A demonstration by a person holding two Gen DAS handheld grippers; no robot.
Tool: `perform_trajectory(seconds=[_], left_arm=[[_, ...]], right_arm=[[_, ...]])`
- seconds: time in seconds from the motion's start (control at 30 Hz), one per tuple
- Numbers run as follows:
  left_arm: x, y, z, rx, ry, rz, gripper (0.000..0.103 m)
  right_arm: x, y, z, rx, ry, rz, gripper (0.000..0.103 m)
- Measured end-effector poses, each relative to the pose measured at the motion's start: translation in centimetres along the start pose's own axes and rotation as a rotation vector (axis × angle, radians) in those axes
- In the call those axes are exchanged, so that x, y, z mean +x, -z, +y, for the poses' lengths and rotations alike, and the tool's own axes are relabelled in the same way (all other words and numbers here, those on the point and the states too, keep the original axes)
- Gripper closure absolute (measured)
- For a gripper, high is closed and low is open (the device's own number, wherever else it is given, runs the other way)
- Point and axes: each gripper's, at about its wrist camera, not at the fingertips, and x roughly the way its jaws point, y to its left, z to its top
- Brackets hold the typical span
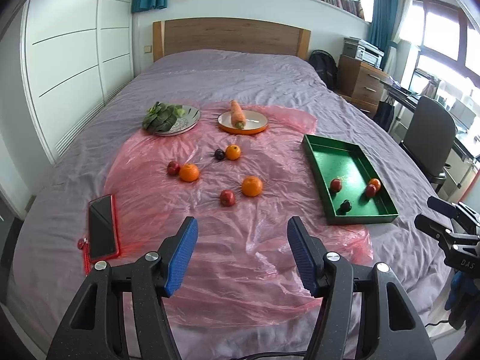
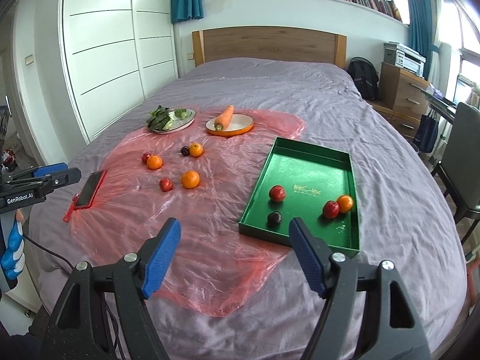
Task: Organize fruits
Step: 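Lift both grippers back from the tray toward the fruit, then grasp a large orange with the left gripper while the right gripper grasps another orange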
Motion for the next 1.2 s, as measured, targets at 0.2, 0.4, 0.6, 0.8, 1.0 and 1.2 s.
perform_trajectory(seconds=[0.2,0.4,0.6,0.8,1.0,1.2], left_arm=[[0.9,-0.1,1.4,-0.048,0.006,-0.001,0.047],[2.5,-0.4,2.3,-0.071,-0.028,0.011,0.047],[4.0,0.0,5.1,-0.129,-0.089,0.037,0.047],[6.1,0.6,8.3,-0.188,-0.129,0.072,0.047],[9.0,0.8,10.6,-0.220,-0.159,0.114,0.047],[11.9,-0.1,11.5,-0.230,-0.160,0.142,0.047]], right_arm=[[1.3,0.4,-0.1,0.012,0.005,0.021,0.000],[2.2,0.3,-0.7,0.024,0.009,0.020,0.000],[4.0,0.1,-0.2,-0.005,-0.032,0.031,0.000],[6.6,0.3,1.1,-0.025,-0.082,0.066,0.000],[9.6,0.3,2.6,-0.057,-0.137,0.105,0.000],[13.1,-0.3,4.4,-0.096,-0.183,0.142,0.000]])
